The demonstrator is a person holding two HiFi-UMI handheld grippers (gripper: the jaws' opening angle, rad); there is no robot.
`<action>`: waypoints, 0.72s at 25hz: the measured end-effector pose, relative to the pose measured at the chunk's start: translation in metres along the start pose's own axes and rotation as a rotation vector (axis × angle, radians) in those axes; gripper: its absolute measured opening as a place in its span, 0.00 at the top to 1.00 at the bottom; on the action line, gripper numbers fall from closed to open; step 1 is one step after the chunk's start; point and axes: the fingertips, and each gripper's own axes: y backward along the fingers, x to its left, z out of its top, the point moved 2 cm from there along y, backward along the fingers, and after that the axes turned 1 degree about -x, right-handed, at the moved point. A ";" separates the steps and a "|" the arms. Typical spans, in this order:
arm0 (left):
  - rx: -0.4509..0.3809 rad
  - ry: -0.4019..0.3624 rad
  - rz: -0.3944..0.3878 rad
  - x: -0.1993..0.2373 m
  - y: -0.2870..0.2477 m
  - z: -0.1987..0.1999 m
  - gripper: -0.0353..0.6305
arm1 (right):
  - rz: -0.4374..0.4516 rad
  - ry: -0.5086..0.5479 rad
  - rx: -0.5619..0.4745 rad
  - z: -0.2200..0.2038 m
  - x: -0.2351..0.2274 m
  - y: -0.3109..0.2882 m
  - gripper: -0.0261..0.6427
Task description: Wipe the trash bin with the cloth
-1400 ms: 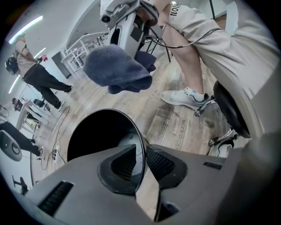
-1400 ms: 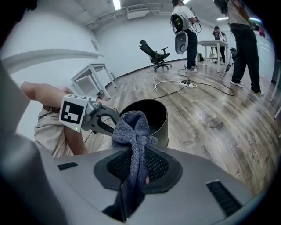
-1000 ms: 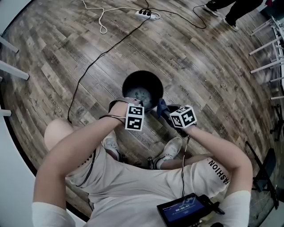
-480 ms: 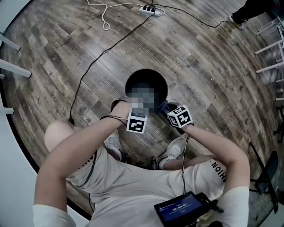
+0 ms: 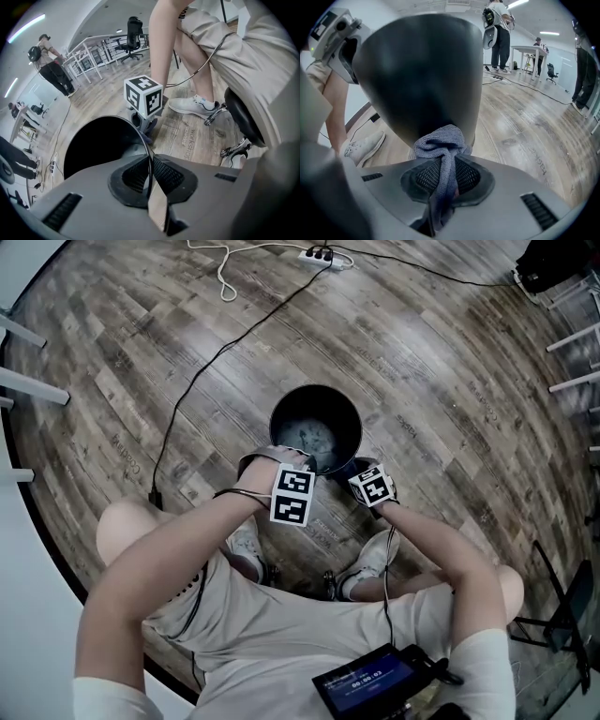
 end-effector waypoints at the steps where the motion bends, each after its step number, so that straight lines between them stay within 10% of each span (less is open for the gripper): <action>1: -0.004 0.003 0.001 0.000 0.000 0.000 0.89 | -0.003 0.000 0.007 -0.003 -0.001 -0.005 0.87; 18: -0.054 -0.007 0.028 -0.003 0.004 0.002 0.88 | -0.152 -0.175 0.109 -0.045 -0.023 -0.045 0.87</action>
